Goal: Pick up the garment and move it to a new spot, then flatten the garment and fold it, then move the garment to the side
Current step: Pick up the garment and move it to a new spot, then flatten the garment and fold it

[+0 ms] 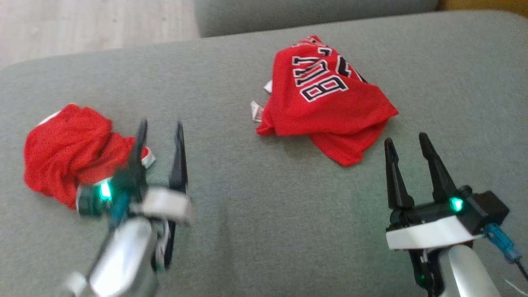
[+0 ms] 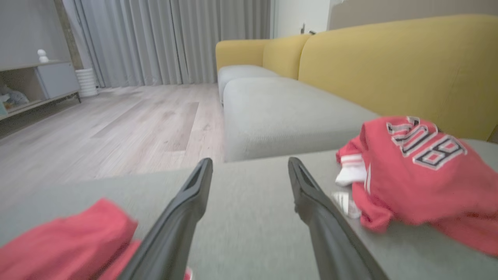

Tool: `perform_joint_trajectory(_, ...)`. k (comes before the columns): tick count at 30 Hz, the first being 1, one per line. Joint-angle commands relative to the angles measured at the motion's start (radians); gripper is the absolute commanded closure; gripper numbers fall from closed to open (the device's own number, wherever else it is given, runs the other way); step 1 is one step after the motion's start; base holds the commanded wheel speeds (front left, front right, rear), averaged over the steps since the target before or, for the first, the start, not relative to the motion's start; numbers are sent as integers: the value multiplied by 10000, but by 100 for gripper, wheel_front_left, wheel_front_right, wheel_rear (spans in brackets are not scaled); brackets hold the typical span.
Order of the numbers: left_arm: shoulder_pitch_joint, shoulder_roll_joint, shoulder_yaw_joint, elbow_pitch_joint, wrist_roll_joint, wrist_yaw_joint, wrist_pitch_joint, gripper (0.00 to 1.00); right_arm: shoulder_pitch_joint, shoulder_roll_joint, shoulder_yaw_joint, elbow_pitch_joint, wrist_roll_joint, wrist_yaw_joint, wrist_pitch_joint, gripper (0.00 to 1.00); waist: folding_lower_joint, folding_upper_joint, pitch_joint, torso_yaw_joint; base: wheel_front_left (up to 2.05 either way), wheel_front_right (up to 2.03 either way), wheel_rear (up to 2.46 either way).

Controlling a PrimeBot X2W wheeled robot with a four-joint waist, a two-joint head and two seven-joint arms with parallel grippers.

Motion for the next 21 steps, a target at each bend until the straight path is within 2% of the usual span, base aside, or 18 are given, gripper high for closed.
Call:
perform_joint_trajectory(1, 417, 114, 383, -545, 176, 271, -111, 0, 58, -49, 131, -239, -127, -7, -61, 0, 2, -1, -319, 360, 0, 0, 0)
perform_joint_trajectory(6, 1239, -140, 511, -1168, 486, 472, -119, 0, 226, -49, -25, -203, -254, -7, -61, 0, 2, -1, -374, 595, 0, 0, 0)
perform_joint_trajectory(11, 1382, -372, 492, -1380, 831, 328, -122, 0, 167, -49, -387, 136, -441, -7, -61, 0, 2, -1, -185, 828, 0, 0, 0)
perform_joint_trajectory(16, 1148, -611, 489, -1363, 1050, 154, -122, 0, -431, -49, -814, 1931, 21, -7, -56, 0, 2, -1, 179, 1092, 0, 0, 0)
perform_joint_trajectory(21, 962, -769, 519, -1212, 1190, 9, -123, 0, -1635, -49, -591, 4077, 961, -7, 183, 0, 2, -1, 499, 1343, 0, 0, 0)
